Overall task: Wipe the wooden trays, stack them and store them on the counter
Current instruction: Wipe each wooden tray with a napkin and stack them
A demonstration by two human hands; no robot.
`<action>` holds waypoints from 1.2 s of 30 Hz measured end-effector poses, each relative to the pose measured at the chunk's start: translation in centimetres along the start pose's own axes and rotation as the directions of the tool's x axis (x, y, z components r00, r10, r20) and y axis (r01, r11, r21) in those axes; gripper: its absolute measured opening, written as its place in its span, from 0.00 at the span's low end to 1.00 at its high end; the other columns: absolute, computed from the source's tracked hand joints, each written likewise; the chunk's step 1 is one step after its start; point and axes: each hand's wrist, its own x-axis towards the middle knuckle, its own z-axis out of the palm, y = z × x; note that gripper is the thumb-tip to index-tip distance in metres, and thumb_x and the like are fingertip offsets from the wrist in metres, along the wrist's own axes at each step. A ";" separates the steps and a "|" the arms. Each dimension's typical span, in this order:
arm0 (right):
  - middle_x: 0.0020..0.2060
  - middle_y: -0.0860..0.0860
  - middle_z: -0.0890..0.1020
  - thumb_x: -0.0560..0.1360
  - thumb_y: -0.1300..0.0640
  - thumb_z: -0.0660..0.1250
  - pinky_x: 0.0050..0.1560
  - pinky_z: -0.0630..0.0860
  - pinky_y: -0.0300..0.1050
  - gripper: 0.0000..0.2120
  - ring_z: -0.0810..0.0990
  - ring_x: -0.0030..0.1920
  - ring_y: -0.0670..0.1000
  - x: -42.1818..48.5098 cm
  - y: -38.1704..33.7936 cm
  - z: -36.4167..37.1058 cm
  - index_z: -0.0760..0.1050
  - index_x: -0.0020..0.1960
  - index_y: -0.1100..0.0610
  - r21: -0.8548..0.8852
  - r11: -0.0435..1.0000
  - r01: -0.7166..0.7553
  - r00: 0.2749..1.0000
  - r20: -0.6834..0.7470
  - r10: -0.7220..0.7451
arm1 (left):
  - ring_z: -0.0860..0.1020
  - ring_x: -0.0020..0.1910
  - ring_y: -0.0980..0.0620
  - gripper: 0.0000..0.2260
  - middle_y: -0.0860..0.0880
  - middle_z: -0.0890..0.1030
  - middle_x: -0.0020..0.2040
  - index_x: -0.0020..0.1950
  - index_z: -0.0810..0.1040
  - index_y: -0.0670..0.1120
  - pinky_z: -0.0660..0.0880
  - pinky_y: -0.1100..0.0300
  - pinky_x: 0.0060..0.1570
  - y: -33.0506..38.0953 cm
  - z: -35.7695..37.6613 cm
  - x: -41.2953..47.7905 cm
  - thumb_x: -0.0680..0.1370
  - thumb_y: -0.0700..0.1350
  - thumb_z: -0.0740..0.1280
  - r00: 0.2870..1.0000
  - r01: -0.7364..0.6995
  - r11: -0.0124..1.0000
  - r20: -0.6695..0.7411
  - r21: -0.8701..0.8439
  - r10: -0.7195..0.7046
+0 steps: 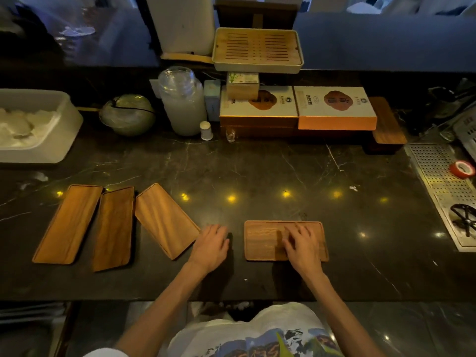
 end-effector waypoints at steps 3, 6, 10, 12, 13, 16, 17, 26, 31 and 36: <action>0.57 0.52 0.82 0.77 0.62 0.66 0.63 0.69 0.42 0.14 0.78 0.60 0.51 0.4 -6.1 2.4 0.78 0.62 0.56 0.205 0.974 0.094 0.996 -0.006 -0.094 | 0.70 0.69 0.47 0.19 0.46 0.73 0.69 0.72 0.68 0.47 0.65 0.53 0.69 -4.9 -3.7 -0.2 0.81 0.46 0.60 0.992 0.123 0.991 0.022 -0.054 -0.122; 0.55 0.49 0.81 0.78 0.61 0.65 0.59 0.74 0.42 0.13 0.78 0.56 0.47 0.4 -12.0 5.9 0.79 0.61 0.54 0.289 0.948 0.133 0.983 0.088 -0.164 | 0.73 0.66 0.43 0.18 0.43 0.75 0.67 0.71 0.70 0.46 0.70 0.50 0.67 -10.0 -7.1 -0.4 0.81 0.46 0.58 0.968 0.252 0.967 0.026 -0.032 -0.251; 0.53 0.49 0.83 0.77 0.55 0.66 0.52 0.73 0.40 0.19 0.81 0.56 0.50 0.8 -17.7 10.6 0.74 0.67 0.51 0.272 0.960 -0.072 0.939 0.343 -0.026 | 0.77 0.61 0.43 0.17 0.43 0.79 0.62 0.68 0.73 0.45 0.75 0.46 0.62 -15.9 -10.8 0.6 0.79 0.47 0.61 0.934 0.353 0.935 0.037 0.038 -0.354; 0.47 0.46 0.82 0.76 0.54 0.66 0.51 0.73 0.42 0.22 0.80 0.54 0.50 0.6 -19.5 12.3 0.70 0.70 0.49 0.293 0.940 -0.176 0.903 0.429 0.035 | 0.78 0.58 0.43 0.15 0.43 0.80 0.59 0.64 0.75 0.45 0.76 0.46 0.60 -17.9 -12.3 1.7 0.78 0.46 0.62 0.921 0.384 0.922 0.052 0.053 -0.386; 0.46 0.44 0.80 0.76 0.55 0.67 0.52 0.74 0.43 0.23 0.80 0.52 0.49 0.3 -20.2 13.0 0.69 0.70 0.48 0.324 0.920 -0.221 0.893 0.447 0.057 | 0.78 0.59 0.44 0.14 0.43 0.80 0.59 0.63 0.76 0.46 0.76 0.46 0.61 -18.6 -12.9 2.3 0.78 0.46 0.63 0.916 0.394 0.917 0.060 0.059 -0.397; 0.49 0.44 0.79 0.75 0.58 0.69 0.51 0.74 0.41 0.28 0.77 0.51 0.45 -0.3 -21.5 14.0 0.65 0.72 0.48 0.444 0.830 -0.339 0.882 0.456 0.116 | 0.74 0.64 0.43 0.17 0.43 0.77 0.63 0.65 0.74 0.45 0.71 0.47 0.67 -20.0 -14.2 4.6 0.77 0.45 0.64 0.923 0.371 0.922 0.060 0.113 -0.379; 0.51 0.44 0.79 0.74 0.59 0.70 0.50 0.74 0.39 0.29 0.78 0.51 0.44 -0.5 -21.8 14.1 0.65 0.73 0.49 0.498 0.780 -0.379 0.879 0.456 0.136 | 0.72 0.67 0.43 0.18 0.43 0.76 0.65 0.67 0.73 0.45 0.69 0.46 0.69 -20.4 -14.4 5.4 0.77 0.45 0.65 0.928 0.358 0.925 0.064 0.126 -0.368; 0.57 0.57 0.81 0.72 0.68 0.70 0.60 0.77 0.50 0.36 0.80 0.57 0.56 -0.5 -22.9 13.0 0.60 0.75 0.57 0.695 0.359 -0.623 0.782 0.551 0.291 | 0.72 0.66 0.42 0.12 0.43 0.79 0.58 0.53 0.78 0.45 0.49 0.38 0.75 -20.5 -14.0 9.6 0.78 0.52 0.62 0.886 0.403 0.901 0.180 0.159 -0.428; 0.56 0.60 0.81 0.72 0.70 0.68 0.61 0.77 0.56 0.31 0.80 0.58 0.59 0.0 -20.3 11.8 0.66 0.71 0.54 0.740 0.391 -0.548 0.833 0.436 0.342 | 0.78 0.60 0.42 0.12 0.41 0.81 0.58 0.58 0.79 0.41 0.69 0.45 0.68 -17.3 -14.0 10.0 0.79 0.45 0.63 0.907 0.419 0.897 0.098 -0.140 -0.409; 0.61 0.52 0.76 0.75 0.66 0.66 0.60 0.78 0.54 0.37 0.77 0.60 0.55 0.9 -17.3 9.2 0.55 0.78 0.49 0.763 0.431 -0.482 0.865 0.335 0.375 | 0.77 0.61 0.43 0.13 0.40 0.79 0.62 0.64 0.77 0.39 0.74 0.50 0.60 -14.1 -14.7 9.8 0.80 0.39 0.62 0.927 0.357 0.863 0.019 -0.358 -0.375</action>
